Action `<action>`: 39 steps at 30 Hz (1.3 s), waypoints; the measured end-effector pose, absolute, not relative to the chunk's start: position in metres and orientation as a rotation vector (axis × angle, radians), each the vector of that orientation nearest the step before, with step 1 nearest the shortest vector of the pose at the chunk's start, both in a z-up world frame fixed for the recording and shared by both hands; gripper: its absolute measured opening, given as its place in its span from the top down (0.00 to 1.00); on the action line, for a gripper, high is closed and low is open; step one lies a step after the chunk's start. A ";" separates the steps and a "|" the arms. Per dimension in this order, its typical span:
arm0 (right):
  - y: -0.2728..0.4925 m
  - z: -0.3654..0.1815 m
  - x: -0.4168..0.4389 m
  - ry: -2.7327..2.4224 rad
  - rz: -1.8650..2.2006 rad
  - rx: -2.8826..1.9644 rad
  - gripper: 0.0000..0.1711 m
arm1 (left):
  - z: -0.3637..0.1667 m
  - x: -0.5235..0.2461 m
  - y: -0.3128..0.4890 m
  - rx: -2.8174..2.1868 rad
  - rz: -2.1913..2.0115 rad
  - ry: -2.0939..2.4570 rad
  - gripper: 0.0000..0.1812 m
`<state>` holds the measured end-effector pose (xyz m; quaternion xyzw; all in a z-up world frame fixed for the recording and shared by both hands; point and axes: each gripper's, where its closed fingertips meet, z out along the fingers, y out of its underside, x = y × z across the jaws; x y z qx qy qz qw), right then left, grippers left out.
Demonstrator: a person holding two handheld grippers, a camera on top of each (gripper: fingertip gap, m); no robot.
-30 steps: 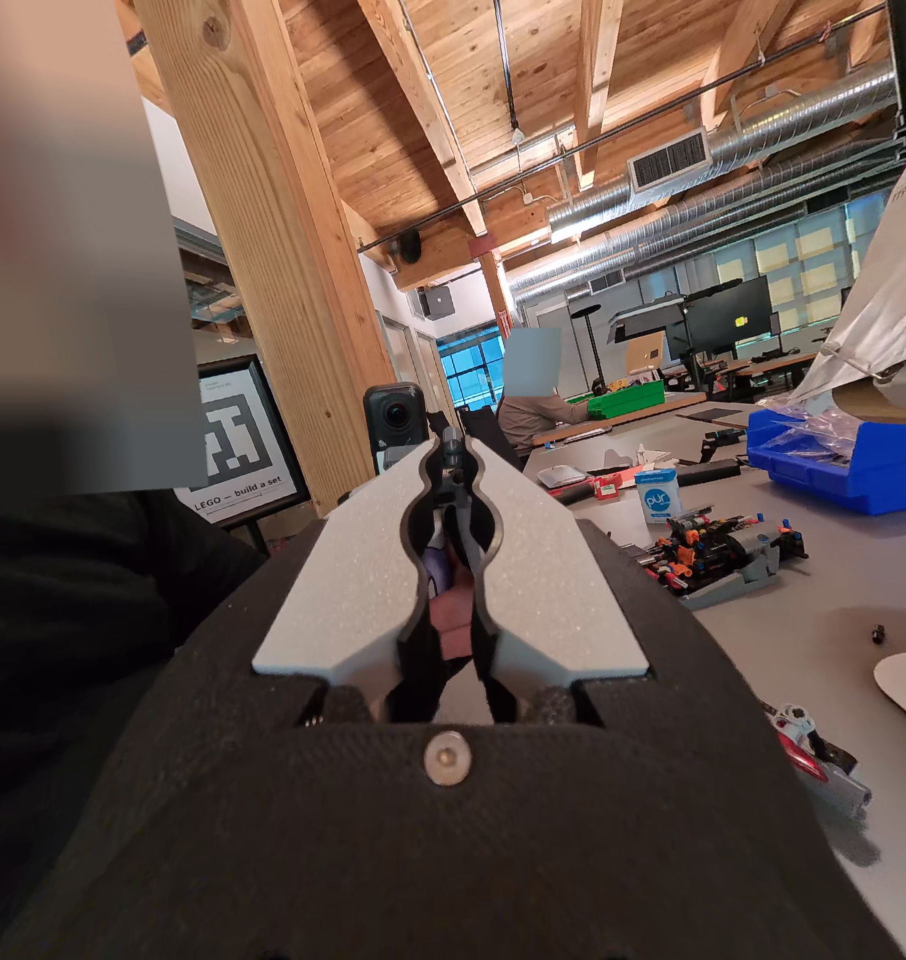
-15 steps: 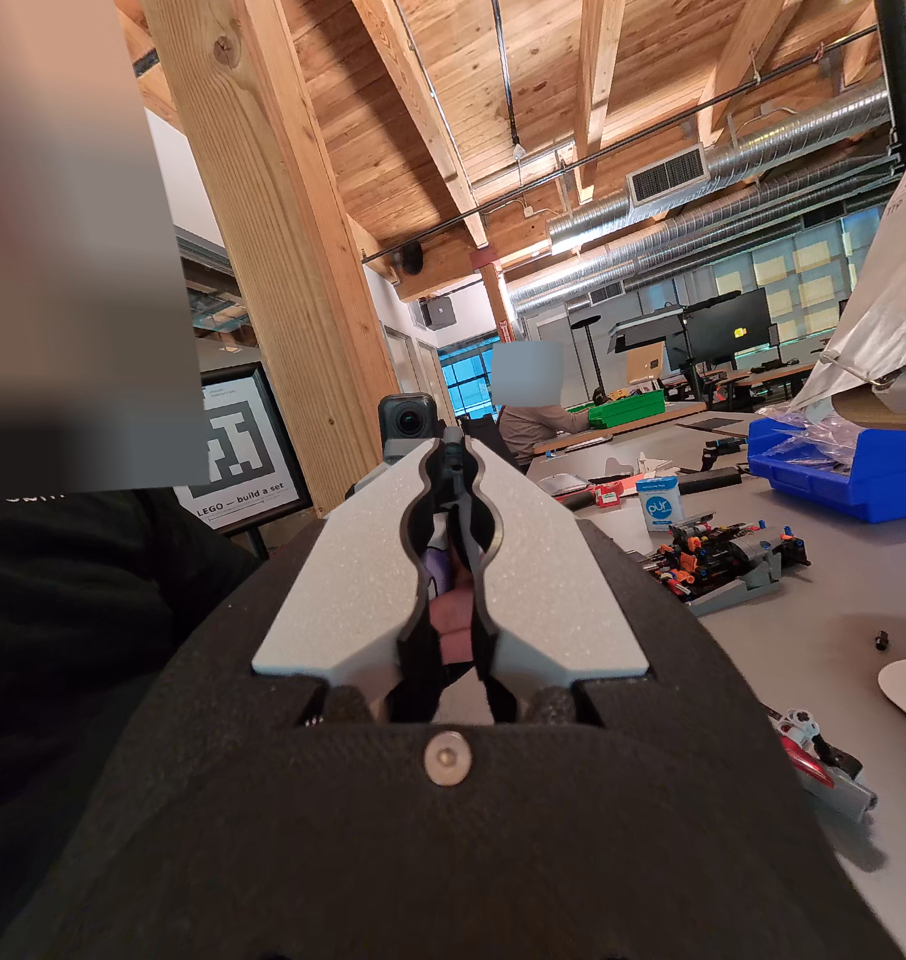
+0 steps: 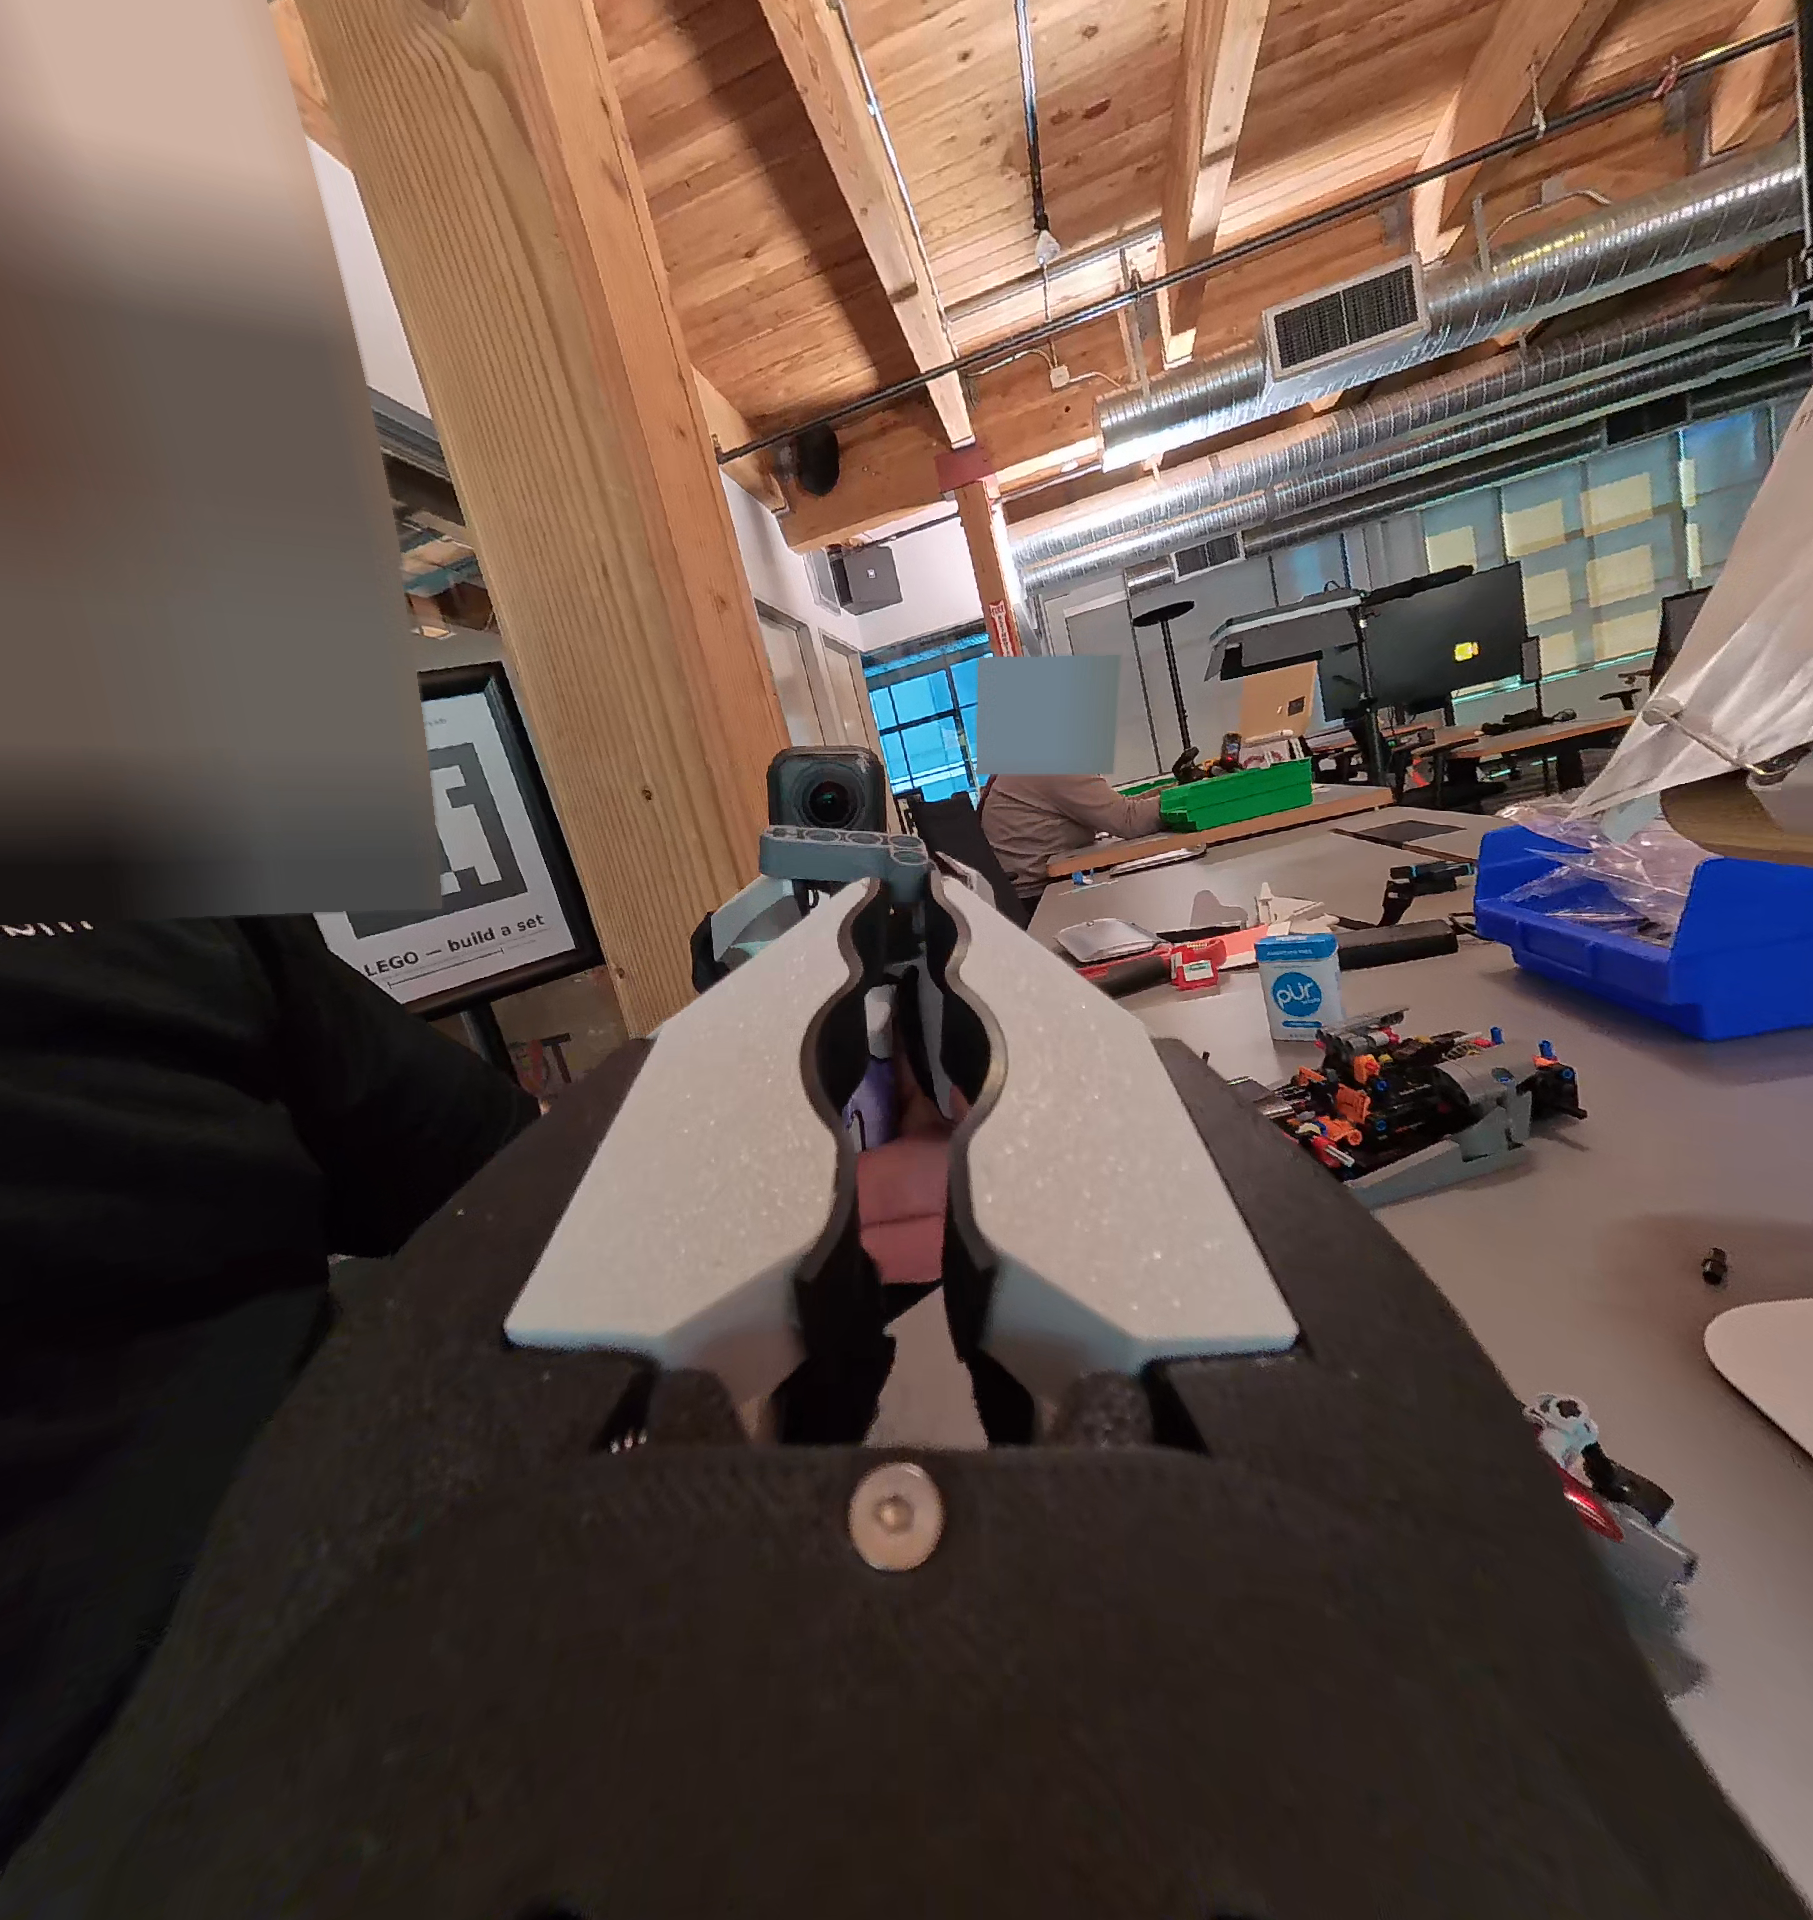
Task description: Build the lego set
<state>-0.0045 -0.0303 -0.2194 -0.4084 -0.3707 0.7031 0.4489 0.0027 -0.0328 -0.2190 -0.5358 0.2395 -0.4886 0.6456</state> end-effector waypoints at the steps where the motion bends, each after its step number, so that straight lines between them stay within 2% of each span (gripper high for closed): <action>1: -0.031 -0.220 -0.005 -0.922 1.735 -1.016 0.98 | -0.219 0.003 -0.033 -1.219 -1.114 0.543 0.84; 23: -0.026 -0.215 -0.005 -0.850 1.706 -1.051 0.98 | -0.217 0.006 -0.031 -1.197 -1.148 0.506 0.84; 29: -0.019 -0.215 0.005 -0.864 1.658 -1.074 0.98 | -0.232 0.006 -0.030 -1.263 -1.093 0.547 0.84; 32: -0.019 -0.239 0.007 -1.017 1.546 -1.171 0.98 | -0.244 0.000 -0.031 -1.322 -1.026 0.588 0.84; 39: -0.040 -0.348 0.004 -1.500 1.130 -1.488 0.98 | -0.266 -0.030 -0.038 -1.421 -0.945 0.580 0.84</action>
